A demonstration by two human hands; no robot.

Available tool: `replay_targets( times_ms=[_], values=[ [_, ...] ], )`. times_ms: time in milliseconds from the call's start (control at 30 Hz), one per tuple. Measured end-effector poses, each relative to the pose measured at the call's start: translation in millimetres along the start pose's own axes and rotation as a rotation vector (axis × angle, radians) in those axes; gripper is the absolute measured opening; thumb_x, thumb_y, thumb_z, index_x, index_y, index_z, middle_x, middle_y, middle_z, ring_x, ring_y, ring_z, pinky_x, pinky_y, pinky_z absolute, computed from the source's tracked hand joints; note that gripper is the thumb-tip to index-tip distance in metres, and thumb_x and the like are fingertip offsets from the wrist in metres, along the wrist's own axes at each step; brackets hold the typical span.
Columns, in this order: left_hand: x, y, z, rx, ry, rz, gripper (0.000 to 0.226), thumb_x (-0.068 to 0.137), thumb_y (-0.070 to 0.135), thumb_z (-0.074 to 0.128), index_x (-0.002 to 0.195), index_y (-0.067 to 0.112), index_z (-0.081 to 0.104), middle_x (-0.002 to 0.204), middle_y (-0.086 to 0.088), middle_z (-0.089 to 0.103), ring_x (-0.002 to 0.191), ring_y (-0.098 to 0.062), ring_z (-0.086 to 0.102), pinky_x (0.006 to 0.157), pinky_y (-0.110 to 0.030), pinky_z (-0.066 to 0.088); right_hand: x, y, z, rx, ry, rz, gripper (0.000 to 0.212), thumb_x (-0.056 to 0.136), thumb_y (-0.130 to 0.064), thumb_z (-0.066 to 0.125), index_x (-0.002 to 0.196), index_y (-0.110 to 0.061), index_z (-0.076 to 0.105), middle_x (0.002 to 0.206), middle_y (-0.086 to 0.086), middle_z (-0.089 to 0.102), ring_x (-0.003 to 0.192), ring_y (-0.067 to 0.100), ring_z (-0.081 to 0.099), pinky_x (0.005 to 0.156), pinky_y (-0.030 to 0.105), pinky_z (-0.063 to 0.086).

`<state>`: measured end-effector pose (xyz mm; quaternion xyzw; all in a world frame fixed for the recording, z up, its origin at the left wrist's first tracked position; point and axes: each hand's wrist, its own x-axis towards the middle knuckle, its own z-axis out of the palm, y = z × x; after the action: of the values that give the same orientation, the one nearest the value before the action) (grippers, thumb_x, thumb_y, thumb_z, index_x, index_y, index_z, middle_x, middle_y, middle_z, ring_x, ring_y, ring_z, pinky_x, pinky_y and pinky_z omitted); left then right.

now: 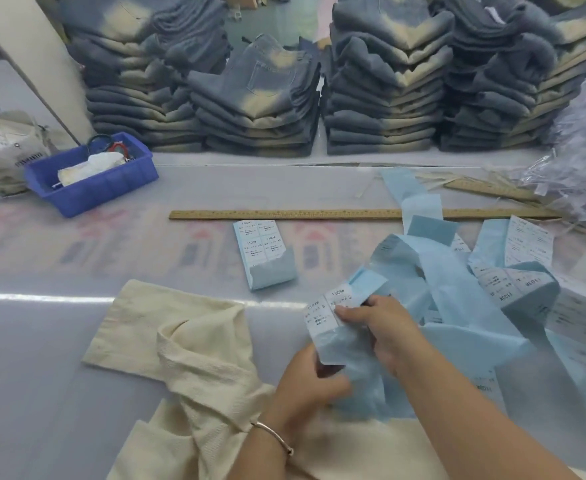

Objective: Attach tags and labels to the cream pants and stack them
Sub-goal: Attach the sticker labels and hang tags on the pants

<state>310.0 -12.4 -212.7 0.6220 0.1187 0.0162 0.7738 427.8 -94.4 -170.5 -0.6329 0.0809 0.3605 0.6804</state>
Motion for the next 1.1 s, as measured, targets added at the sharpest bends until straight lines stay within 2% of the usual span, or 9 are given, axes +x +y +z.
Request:
replay_targets(
  times_ms=[67,133,233,300,433,533,800,1000,1100],
  values=[
    [1,5,-3,-0.281,0.089,-0.033,0.052,0.064,0.02,0.073,0.114,0.01,0.065,0.11,-0.009,0.071,0.1,-0.024,0.067,0.079,-0.034,0.055,-7,4,-7,0.081,-0.075,-0.026,0.022,0.078,0.015,0.063,0.097,0.006,0.067,0.089,0.02,0.074,0.073,0.029,0.072,0.057,0.032,0.058],
    [2,8,-4,-0.309,0.329,-0.033,0.032,0.07,0.022,0.078,0.1,0.014,0.069,0.1,-0.01,0.073,0.09,-0.025,0.067,0.069,-0.032,0.054,-14,5,-12,0.139,-0.126,-0.053,0.027,0.078,0.018,0.06,0.102,0.006,0.066,0.097,0.023,0.072,0.079,0.03,0.073,0.058,0.032,0.058],
    [4,7,-6,-0.042,0.656,0.094,0.026,0.08,0.002,0.074,0.098,0.015,0.062,0.097,-0.007,0.071,0.092,-0.024,0.065,0.077,-0.034,0.052,-20,7,-16,0.162,-0.154,-0.067,0.025,0.078,0.018,0.06,0.099,0.006,0.066,0.095,0.024,0.072,0.078,0.03,0.073,0.058,0.031,0.058],
    [4,11,-7,0.324,0.755,0.258,0.036,0.079,0.014,0.078,0.109,0.021,0.059,0.109,0.005,0.064,0.103,-0.012,0.06,0.084,-0.027,0.049,-23,10,-17,0.119,-0.17,-0.085,0.023,0.079,0.017,0.06,0.097,0.004,0.067,0.093,0.023,0.073,0.078,0.03,0.073,0.06,0.031,0.058],
    [11,30,-9,0.796,0.631,0.515,0.037,0.079,0.029,0.071,0.115,0.023,0.067,0.116,0.016,0.06,0.113,-0.002,0.05,0.1,-0.012,0.035,-27,15,-18,0.05,-0.243,-0.13,0.024,0.079,0.016,0.061,0.095,-0.001,0.07,0.092,0.022,0.073,0.077,0.029,0.072,0.067,0.033,0.059],
    [18,40,-8,0.878,0.554,0.491,0.025,0.08,0.029,0.07,0.103,0.022,0.074,0.104,0.012,0.068,0.102,-0.009,0.058,0.095,-0.028,0.045,-29,16,-17,0.027,-0.251,-0.15,0.026,0.08,0.015,0.061,0.1,0.0,0.069,0.091,0.022,0.072,0.076,0.028,0.071,0.067,0.031,0.058],
    [20,40,-3,0.96,0.586,0.459,0.021,0.079,0.027,0.078,0.098,0.019,0.075,0.089,0.008,0.063,0.089,-0.015,0.054,0.08,-0.028,0.043,-30,18,-20,0.075,-0.243,-0.183,0.038,0.082,0.02,0.052,0.104,-0.005,0.069,0.094,0.011,0.075,0.078,0.019,0.072,0.062,0.025,0.056],
    [22,40,-5,0.842,0.517,0.355,0.019,0.084,0.026,0.073,0.103,0.022,0.074,0.093,0.012,0.061,0.094,-0.008,0.052,0.082,-0.01,0.036,-26,21,-22,0.135,-0.261,-0.164,0.051,0.076,0.024,0.044,0.099,-0.011,0.073,0.096,0.008,0.075,0.077,0.019,0.073,0.058,0.024,0.055],
    [22,39,-4,0.746,0.492,0.328,0.01,0.086,0.024,0.072,0.096,0.023,0.074,0.091,0.012,0.063,0.094,-0.007,0.056,0.083,-0.012,0.04,-26,21,-22,0.129,-0.269,-0.173,0.053,0.074,0.024,0.043,0.101,-0.01,0.073,0.097,0.01,0.075,0.079,0.021,0.073,0.058,0.025,0.055]
  ],
)
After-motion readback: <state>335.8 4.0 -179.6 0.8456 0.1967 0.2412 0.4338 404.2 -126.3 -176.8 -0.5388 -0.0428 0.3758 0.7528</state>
